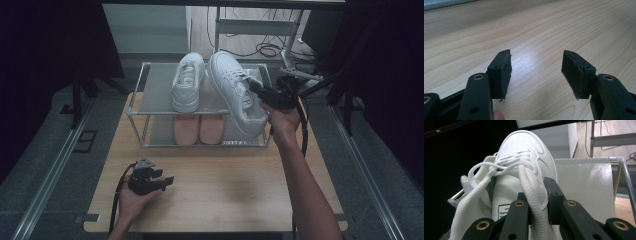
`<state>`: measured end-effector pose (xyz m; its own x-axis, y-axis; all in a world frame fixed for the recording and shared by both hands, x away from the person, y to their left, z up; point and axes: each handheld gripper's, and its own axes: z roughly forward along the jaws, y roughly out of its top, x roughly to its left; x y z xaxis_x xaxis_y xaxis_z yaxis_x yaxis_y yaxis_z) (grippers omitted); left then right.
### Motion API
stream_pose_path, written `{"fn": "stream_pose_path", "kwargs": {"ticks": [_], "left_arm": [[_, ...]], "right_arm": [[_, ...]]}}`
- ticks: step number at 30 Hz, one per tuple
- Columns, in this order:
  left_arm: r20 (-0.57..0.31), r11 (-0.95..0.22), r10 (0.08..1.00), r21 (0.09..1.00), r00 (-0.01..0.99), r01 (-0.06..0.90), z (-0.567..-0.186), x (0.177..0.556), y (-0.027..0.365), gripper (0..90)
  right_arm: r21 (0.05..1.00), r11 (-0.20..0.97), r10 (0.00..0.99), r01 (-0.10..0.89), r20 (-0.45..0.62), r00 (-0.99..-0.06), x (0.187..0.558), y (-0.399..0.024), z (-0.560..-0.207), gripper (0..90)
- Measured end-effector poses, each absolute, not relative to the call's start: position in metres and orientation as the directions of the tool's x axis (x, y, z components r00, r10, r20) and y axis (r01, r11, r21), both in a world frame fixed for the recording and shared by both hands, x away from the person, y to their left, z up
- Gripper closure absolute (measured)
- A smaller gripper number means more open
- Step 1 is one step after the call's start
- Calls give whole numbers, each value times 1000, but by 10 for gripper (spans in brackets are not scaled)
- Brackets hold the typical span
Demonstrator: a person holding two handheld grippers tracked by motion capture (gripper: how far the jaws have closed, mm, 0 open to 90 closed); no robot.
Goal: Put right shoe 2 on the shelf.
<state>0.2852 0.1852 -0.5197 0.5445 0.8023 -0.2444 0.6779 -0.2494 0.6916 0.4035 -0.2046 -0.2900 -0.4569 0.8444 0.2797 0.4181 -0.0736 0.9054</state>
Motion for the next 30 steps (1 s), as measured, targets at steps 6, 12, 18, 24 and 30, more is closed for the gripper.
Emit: {"fn": "stream_pose_path", "kwargs": {"ticks": [6,12,18,24,30], "left_arm": [[-251,-242,803,692,541,680,-519,285,186,417],[-256,-238,802,692,540,681,-519,285,186,417],[-254,-235,802,698,541,677,-519,285,188,417],[-254,-239,799,697,545,676,-519,286,189,417],[-258,-230,801,700,540,676,-518,286,191,417]], "right_arm": [[891,-75,864,447,282,-418,425,-193,-289,811],[883,-68,885,464,268,-382,443,-182,-286,811],[876,-78,897,476,270,-350,458,-175,-287,810],[863,-88,906,498,277,-320,472,-169,-291,809],[850,-98,916,518,280,-288,484,-162,-294,809]]}}
